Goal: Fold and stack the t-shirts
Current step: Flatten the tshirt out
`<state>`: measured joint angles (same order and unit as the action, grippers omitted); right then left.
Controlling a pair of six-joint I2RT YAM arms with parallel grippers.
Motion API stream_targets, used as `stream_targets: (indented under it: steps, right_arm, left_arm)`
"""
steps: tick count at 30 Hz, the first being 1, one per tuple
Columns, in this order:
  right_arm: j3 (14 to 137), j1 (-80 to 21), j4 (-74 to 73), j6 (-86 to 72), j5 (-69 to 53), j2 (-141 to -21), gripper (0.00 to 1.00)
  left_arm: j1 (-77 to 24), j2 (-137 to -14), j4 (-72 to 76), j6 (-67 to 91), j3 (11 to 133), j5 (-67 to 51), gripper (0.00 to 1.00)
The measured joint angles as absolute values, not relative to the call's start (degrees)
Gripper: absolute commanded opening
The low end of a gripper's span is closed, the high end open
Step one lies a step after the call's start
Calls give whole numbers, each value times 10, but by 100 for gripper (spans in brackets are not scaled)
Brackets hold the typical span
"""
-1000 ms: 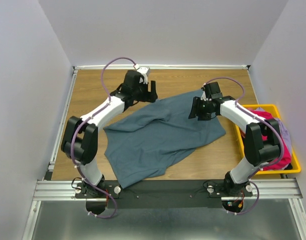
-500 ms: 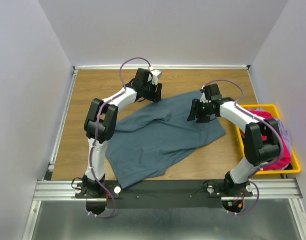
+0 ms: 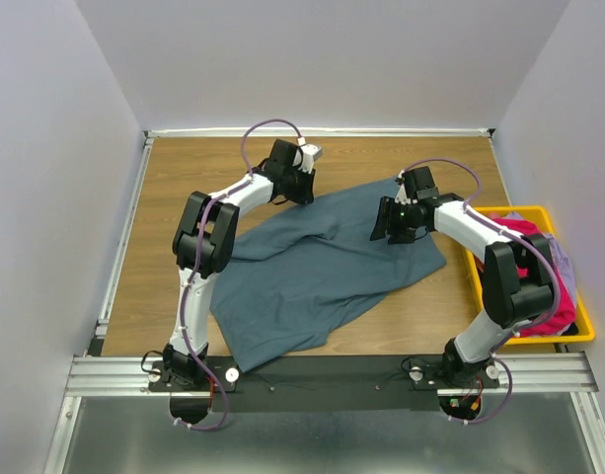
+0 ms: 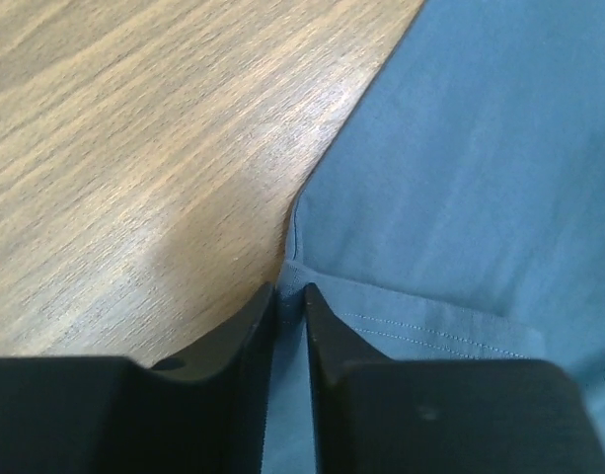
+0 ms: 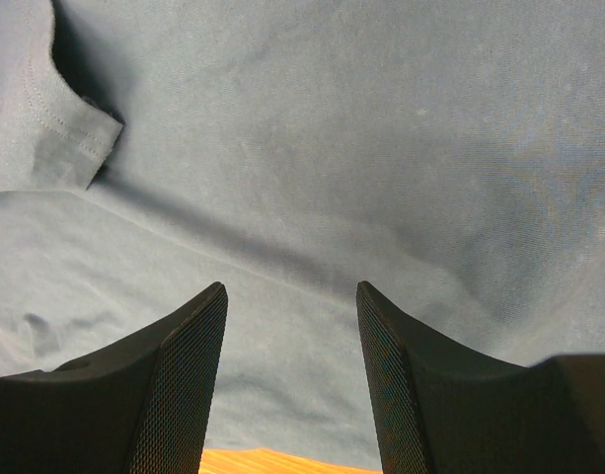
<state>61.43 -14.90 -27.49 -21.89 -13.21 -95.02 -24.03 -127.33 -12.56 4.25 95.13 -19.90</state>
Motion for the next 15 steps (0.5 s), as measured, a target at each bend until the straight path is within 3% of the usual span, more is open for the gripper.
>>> stream_targets:
  steps: [2,3,9,15]
  right_arm:
    - [615,-149,-275,-219,-132,-950,63]
    - [614,-149,-275,-219,-132,-950,63]
    - [615,-149,-275,-219,-132,-950,63]
    - [627,-149,-277,-223,-124,-957,63]
  left_arm:
    - [-240,-1273,-125,42,951,-202,2]
    - [-240,-1273,-125,42,951,-204,0]
    - [-240,-1256,-126,41,938,-191,0]
    - [-233,-1153,-160,62,923,-11,0]
